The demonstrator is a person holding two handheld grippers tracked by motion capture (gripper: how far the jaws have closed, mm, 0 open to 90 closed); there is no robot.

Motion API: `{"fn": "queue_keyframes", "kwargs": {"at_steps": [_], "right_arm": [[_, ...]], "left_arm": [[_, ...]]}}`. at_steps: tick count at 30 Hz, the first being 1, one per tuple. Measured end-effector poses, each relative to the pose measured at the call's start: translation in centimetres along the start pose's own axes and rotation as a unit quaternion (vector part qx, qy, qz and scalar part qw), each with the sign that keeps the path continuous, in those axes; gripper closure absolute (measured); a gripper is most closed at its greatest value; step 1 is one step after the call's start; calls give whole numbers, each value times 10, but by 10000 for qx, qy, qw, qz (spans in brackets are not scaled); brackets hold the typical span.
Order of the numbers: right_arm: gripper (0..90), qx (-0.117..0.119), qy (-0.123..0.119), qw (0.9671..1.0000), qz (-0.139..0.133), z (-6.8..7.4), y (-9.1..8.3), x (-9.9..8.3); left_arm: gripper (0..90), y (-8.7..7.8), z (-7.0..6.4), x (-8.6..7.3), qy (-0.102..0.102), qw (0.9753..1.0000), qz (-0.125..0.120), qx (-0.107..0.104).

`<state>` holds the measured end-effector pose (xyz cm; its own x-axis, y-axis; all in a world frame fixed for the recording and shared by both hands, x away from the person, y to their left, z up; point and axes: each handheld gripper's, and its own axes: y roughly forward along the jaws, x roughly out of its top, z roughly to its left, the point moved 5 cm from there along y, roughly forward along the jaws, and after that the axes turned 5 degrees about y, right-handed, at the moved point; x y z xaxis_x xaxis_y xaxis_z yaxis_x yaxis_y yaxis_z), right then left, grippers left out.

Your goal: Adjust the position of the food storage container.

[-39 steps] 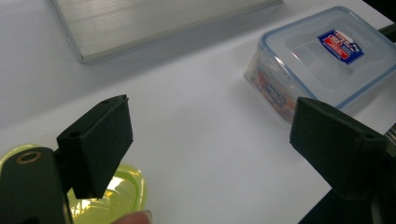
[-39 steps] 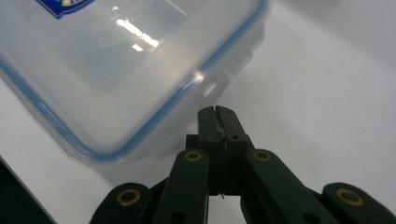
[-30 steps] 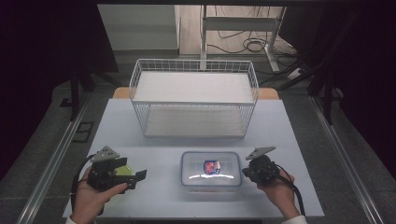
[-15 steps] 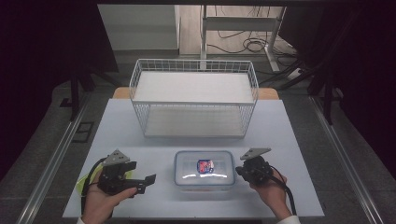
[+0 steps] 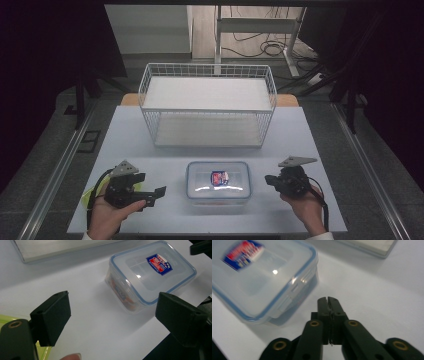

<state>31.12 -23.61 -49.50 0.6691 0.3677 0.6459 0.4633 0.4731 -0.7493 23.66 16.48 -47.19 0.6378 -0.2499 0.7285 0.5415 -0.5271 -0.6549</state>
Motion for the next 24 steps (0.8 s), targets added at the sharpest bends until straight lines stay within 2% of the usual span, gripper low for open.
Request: {"fn": "queue_keyframes", "kwargs": {"at_steps": [3, 6, 10, 12, 15, 19, 24], "right_arm": [[630, 170, 336, 9990, -257, -3, -11, 1], [450, 391, 638, 9964, -398, -3, -17, 2], [291, 589, 725, 9947, -431, 1, -21, 5], [246, 810, 719, 9931, -451, 5, -23, 7], [223, 967, 678, 9918, -478, 10, -27, 8], [212, 1017, 573, 9920, -479, 13, -28, 10], [212, 1070, 573, 9916, -444, 15, -29, 8]], "left_arm": [[123, 1, 1, 0, -35, 10000, 4, -12], [120, 2, 1, -1, 4, 10000, 17, -15], [118, 3, 3, -1, 19, 10000, 12, -24], [118, 3, 4, -1, 15, 10000, 9, -36], [118, 3, 5, -2, 9, 10000, 9, -51], [119, 3, 5, -1, -4, 10000, -15, -76], [116, 4, 0, 4, 76, 9999, -38, -119]]}}
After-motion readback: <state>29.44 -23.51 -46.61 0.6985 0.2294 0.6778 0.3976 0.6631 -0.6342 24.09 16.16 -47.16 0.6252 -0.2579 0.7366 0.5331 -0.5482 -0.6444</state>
